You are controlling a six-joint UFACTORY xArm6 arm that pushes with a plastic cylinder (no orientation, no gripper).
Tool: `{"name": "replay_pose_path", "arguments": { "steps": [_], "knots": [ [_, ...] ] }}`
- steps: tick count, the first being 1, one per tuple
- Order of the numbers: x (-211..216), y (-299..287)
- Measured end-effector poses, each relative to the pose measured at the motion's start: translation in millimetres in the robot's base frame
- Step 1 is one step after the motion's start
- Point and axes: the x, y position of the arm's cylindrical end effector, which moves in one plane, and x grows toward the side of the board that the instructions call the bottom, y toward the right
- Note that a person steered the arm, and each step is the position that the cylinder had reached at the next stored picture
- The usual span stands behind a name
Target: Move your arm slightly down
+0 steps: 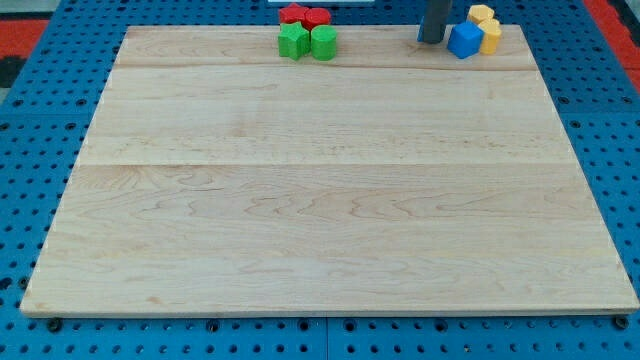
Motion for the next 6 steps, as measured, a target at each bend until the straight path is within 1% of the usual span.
{"name": "replay_pose_path", "arguments": {
  "steps": [1, 2, 3, 4, 5, 6],
  "knots": [
    [-8, 24],
    [-8, 6],
    [-17, -62],
    [-16, -76],
    [-15, -76],
    [-16, -53]
  ]
}}
